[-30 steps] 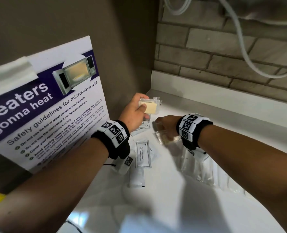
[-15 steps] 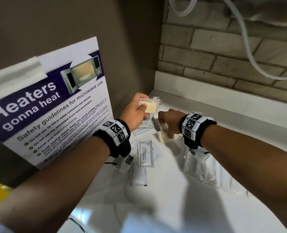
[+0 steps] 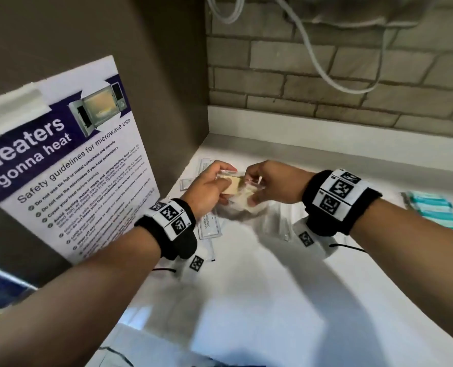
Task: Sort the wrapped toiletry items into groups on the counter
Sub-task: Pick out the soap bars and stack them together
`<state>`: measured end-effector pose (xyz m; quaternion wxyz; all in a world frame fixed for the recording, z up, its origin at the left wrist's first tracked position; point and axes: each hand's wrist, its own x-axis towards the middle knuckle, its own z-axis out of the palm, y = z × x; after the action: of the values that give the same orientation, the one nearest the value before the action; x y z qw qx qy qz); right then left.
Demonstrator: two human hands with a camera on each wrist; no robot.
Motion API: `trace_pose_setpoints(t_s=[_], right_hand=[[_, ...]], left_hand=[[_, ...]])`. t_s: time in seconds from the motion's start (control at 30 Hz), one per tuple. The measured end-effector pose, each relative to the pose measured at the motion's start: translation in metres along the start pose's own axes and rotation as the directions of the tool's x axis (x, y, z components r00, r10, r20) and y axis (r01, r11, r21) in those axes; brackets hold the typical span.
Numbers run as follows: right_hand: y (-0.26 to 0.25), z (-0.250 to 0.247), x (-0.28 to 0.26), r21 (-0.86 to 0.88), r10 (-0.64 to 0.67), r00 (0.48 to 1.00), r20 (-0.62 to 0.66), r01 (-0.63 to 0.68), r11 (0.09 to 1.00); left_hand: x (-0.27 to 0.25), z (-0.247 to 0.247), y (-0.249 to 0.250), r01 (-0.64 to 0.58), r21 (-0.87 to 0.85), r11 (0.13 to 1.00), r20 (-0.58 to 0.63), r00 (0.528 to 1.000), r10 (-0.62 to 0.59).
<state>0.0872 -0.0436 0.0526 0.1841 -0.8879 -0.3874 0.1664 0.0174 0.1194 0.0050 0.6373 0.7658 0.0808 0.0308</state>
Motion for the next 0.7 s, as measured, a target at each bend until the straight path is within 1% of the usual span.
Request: trace_pose_setpoints(t_s=[0.13, 0.23, 0.33, 0.4, 0.5, 0.6, 0.7], right_hand=[[0.001, 0.013, -0.017, 0.019, 0.048, 0.999, -0.018, -0.047, 0.999], [0.001, 0.019, -0.027, 0.068, 0.044, 0.998, -0.048, -0.040, 0.997], [0.001, 0.022, -0.032, 0.132, 0.060, 0.989, -0.137, -0.042, 0.990], [0.001, 0.022, -0.032, 0.183, 0.066, 0.977, -0.204, -0.028, 0.983], [-0.001, 0.019, -0.029, 0.240, 0.058, 0.965, -0.255, 0.005, 0.971], [-0.002, 0.017, -0.025, 0.216, 0.043, 0.958, -0.282, 0.020, 0.976], [-0.001, 0.018, -0.023, 0.184, 0.051, 0.947, -0.317, 0.009, 0.983]], left_hand=[[-0.013, 0.015, 0.003, 0.027, -0.015, 1.000, 0.057, 0.998, -0.026], [-0.021, 0.016, 0.002, 0.024, -0.022, 0.999, 0.071, 0.997, -0.022], [-0.028, 0.014, 0.002, 0.033, 0.000, 0.999, 0.086, 0.996, -0.033], [-0.032, 0.015, 0.004, 0.008, 0.046, 0.999, 0.099, 0.995, -0.012], [-0.029, 0.016, 0.005, -0.015, 0.069, 0.998, 0.098, 0.995, 0.008], [-0.028, 0.015, 0.007, -0.009, 0.106, 0.994, 0.090, 0.996, -0.001], [-0.028, 0.009, 0.006, -0.058, 0.154, 0.986, 0.055, 0.997, 0.050]])
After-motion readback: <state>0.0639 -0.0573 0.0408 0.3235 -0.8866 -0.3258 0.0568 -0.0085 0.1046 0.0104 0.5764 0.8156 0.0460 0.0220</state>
